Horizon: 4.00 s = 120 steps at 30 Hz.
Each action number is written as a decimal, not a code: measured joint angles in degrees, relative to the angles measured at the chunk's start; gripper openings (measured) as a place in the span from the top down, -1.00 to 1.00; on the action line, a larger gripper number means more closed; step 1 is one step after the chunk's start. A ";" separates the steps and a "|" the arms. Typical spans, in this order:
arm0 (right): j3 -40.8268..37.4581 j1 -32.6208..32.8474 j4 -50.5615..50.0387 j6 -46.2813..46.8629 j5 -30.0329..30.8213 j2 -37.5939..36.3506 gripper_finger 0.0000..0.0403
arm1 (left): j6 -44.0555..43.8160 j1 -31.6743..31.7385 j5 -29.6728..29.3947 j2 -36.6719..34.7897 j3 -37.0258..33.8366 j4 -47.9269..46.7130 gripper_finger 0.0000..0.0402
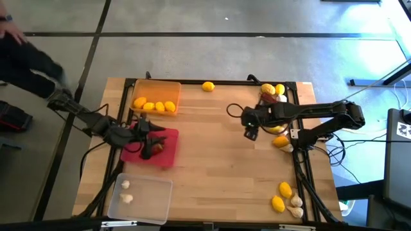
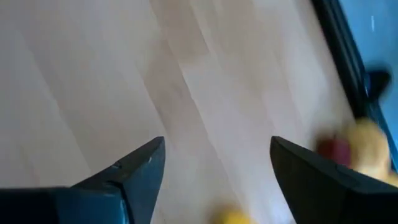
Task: Sort produce into baskets
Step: Put the lemon into the yellow bin
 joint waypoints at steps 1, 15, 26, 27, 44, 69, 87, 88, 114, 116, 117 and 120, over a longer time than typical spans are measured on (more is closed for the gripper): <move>0.00 0.00 -2.75 1.68 0.01 0.00 -0.39 | 1.59 0.82 0.00 0.15 -0.04 0.25 0.17; -11.27 -10.29 -10.74 -1.25 -8.75 0.02 -0.22 | 5.60 6.23 0.08 4.22 -0.08 0.97 0.17; -12.07 -18.19 -11.83 -9.36 -8.18 0.25 -0.20 | 5.90 8.39 0.19 8.35 -0.08 3.56 0.17; -12.07 -18.53 -12.57 -9.56 -8.14 0.33 -0.20 | 5.90 8.54 0.19 8.61 -0.08 3.60 0.17; -18.82 -18.34 -10.65 -4.03 -7.44 0.63 -0.48 | 8.42 8.81 0.19 9.62 -0.08 3.95 0.17; -18.80 -18.38 -6.21 -10.76 -4.16 9.07 -0.60 | 8.66 8.83 0.39 9.62 -0.08 6.75 0.17; -18.74 -18.38 -4.99 -14.95 -1.93 12.96 0.01 | 8.94 8.83 0.39 9.62 -0.08 6.69 0.17; -18.68 -18.38 -4.98 -14.96 -1.94 12.96 0.07 | 8.94 8.83 0.39 9.62 -0.08 6.69 0.17; -8.07 -16.80 7.53 -15.04 -14.33 12.72 0.23 | 8.54 18.84 6.32 12.36 -0.08 8.91 0.16; -7.40 -15.66 9.01 -15.10 -14.54 12.72 0.23 | 7.96 20.56 9.11 13.95 -0.08 9.68 0.10; -7.05 -15.07 9.66 -15.15 -14.56 12.72 0.23 | 8.13 21.40 10.38 14.81 -0.08 10.44 0.05; -5.68 -13.03 11.40 -15.19 -14.56 12.72 0.23 | 9.44 23.71 12.99 17.44 -0.08 13.44 -0.13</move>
